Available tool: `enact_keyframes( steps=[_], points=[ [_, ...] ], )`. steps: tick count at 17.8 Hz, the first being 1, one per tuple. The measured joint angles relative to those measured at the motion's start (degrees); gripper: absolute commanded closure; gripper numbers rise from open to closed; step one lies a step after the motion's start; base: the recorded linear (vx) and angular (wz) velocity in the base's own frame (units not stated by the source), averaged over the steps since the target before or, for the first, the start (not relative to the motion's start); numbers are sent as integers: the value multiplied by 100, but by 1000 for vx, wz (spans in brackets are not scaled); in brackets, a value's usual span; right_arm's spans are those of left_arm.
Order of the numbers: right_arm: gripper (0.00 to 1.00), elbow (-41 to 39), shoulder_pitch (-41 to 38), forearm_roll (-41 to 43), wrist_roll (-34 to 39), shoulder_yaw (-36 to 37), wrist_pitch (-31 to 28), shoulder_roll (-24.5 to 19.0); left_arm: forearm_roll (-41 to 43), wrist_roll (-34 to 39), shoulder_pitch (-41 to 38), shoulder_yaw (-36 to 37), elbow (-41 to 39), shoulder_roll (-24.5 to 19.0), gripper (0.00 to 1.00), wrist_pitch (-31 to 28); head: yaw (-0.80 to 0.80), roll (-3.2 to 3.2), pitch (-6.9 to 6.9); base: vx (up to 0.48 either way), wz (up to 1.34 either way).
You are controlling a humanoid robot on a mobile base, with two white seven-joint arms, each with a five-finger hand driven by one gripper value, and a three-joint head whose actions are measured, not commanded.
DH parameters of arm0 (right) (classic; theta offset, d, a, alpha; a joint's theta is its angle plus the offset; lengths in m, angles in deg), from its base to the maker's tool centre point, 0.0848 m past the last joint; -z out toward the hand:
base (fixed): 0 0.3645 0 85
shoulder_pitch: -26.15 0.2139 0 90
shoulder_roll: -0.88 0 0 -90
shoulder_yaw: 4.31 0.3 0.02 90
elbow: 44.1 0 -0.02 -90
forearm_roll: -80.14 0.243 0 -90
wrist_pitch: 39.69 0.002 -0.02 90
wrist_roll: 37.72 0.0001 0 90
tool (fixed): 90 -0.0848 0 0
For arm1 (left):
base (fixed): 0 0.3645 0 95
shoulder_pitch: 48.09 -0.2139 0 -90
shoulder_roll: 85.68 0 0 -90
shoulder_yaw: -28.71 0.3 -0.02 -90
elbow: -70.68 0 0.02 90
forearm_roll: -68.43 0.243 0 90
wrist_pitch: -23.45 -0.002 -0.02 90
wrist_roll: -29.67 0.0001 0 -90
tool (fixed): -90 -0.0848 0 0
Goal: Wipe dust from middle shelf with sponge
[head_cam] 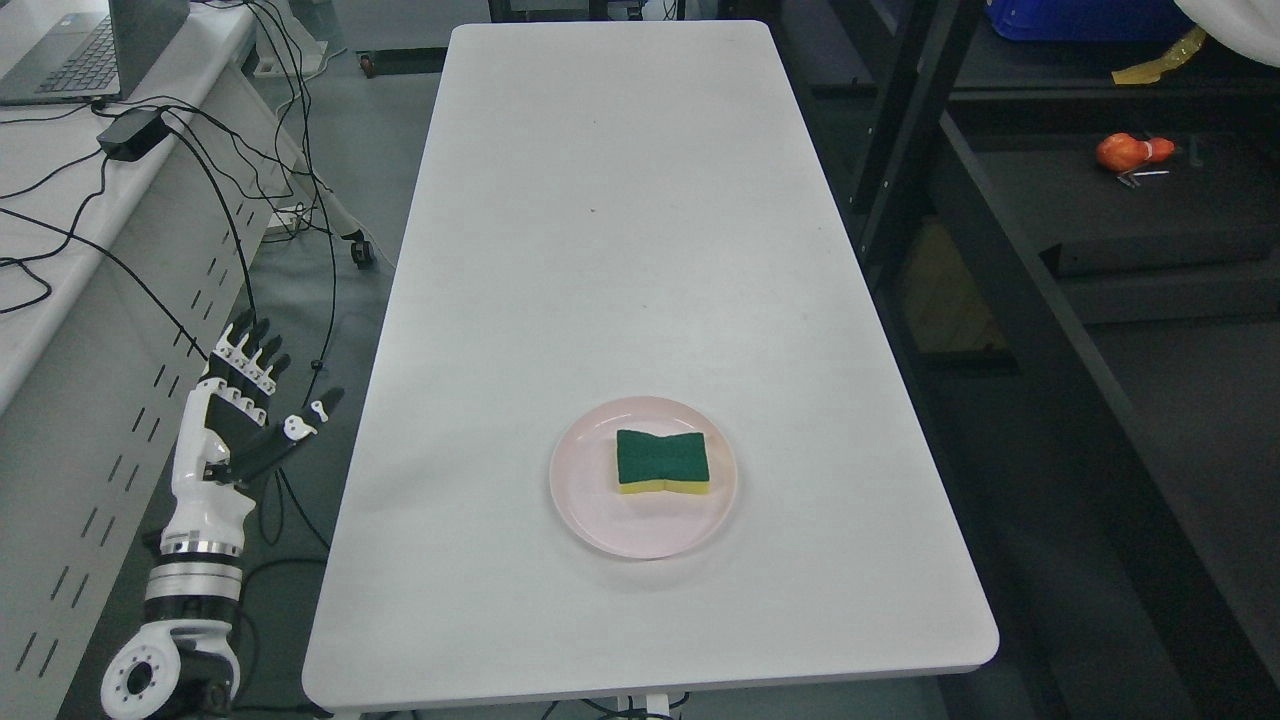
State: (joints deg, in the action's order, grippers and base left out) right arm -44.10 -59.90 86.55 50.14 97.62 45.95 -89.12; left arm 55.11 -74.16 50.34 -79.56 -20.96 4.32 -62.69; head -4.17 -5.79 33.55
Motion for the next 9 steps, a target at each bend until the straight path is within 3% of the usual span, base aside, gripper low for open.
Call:
enact_keyframes(
  steps=[9],
  points=[
    [0,0,0,0,0,0,0,0,80,4,107,90,6,-27,2,53,0,0,0,0,0]
  ],
)
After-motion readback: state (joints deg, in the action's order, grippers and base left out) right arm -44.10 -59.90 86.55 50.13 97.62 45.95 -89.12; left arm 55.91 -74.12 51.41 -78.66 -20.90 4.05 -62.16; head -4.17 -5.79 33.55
